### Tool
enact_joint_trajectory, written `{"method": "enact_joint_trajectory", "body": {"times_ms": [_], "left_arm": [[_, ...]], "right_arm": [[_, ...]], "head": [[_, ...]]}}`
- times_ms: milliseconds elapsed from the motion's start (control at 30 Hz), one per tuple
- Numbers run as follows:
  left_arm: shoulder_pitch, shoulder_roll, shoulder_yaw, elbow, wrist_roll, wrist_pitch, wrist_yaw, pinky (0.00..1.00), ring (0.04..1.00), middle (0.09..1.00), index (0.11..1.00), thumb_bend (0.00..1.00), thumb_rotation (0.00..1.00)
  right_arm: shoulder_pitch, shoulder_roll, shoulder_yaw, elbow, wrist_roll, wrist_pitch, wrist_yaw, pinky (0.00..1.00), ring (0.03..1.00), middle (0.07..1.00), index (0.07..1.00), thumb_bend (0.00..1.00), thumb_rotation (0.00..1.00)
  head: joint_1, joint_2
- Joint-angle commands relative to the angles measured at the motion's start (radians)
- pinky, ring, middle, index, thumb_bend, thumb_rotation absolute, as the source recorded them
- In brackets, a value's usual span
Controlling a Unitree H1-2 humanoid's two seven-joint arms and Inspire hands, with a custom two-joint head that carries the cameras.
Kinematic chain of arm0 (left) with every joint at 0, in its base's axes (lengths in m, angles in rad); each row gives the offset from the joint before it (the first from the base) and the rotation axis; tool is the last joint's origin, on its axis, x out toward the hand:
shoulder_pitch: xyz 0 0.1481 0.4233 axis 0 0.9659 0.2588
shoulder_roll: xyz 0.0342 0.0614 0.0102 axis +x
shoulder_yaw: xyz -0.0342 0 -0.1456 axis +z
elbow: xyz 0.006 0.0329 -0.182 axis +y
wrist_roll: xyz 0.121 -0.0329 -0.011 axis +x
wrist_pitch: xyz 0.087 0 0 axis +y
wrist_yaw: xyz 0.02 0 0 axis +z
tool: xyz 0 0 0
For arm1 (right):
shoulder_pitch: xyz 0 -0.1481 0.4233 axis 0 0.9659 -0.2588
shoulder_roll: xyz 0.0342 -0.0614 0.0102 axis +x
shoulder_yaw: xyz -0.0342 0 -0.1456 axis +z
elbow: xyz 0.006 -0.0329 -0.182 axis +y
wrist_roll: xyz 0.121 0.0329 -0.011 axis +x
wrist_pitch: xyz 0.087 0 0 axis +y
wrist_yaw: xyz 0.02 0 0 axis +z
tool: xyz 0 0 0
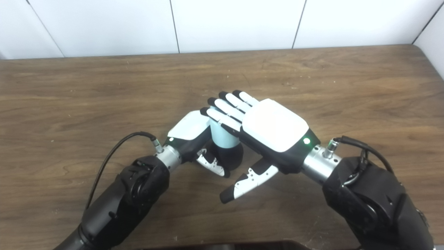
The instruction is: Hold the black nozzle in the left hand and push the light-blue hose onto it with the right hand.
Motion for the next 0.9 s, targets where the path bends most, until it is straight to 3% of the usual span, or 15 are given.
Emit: {"method": "enact_joint_trajectory", "body": {"times_ms": [0,867], "left_arm": [[0.062,0.048,-0.05,0.074,-0.009,0.054,-0.173,1.0,0.726,0.518,0.455,0.52,0.0],[0.059,0.038,-0.017,0.092,-0.055,0.048,-0.152,1.0,0.733,0.495,0.478,0.52,0.0]], "right_arm": [[0.057,-0.027,0.062,0.06,0.026,-0.013,0.119,1.0,1.0,0.99,0.955,0.7,1.0],[0.05,-0.034,0.055,0.07,0.032,-0.011,0.115,1.0,1.0,0.99,0.955,0.7,1.0]], "head": [[0.0,0.002],[0.003,0.001]]}}
